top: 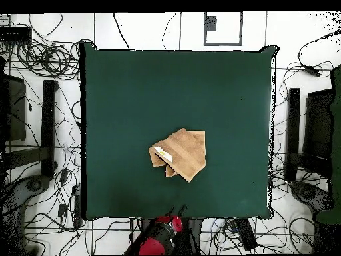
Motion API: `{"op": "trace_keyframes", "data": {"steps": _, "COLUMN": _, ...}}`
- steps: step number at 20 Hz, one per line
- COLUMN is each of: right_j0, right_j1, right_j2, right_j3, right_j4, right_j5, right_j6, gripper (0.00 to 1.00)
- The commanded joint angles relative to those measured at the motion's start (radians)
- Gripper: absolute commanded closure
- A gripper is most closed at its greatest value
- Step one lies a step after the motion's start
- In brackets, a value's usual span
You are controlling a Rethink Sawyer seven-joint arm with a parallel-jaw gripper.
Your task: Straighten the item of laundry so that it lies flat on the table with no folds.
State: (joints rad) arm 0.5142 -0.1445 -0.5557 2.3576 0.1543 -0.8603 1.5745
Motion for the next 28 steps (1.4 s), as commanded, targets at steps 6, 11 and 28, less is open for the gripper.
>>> {"op": "trace_keyframes", "data": {"steps": 6, "right_j0": -0.221, "right_j1": -0.148, "right_j2": 0.093, "right_j3": -0.009, "right_j4": -0.259, "right_j5": 0.208, "right_j6": 0.150, "gripper": 0.00}}
{"op": "trace_keyframes", "data": {"steps": 11, "right_j0": -0.229, "right_j1": -0.064, "right_j2": 0.116, "right_j3": -0.045, "right_j4": -0.231, "right_j5": 0.150, "right_j6": 0.183, "gripper": 0.00}}
{"op": "trace_keyframes", "data": {"steps": 28, "right_j0": -0.210, "right_j1": 0.130, "right_j2": 0.212, "right_j3": -0.178, "right_j4": -0.057, "right_j5": 0.039, "right_j6": 0.252, "gripper": 0.00}}
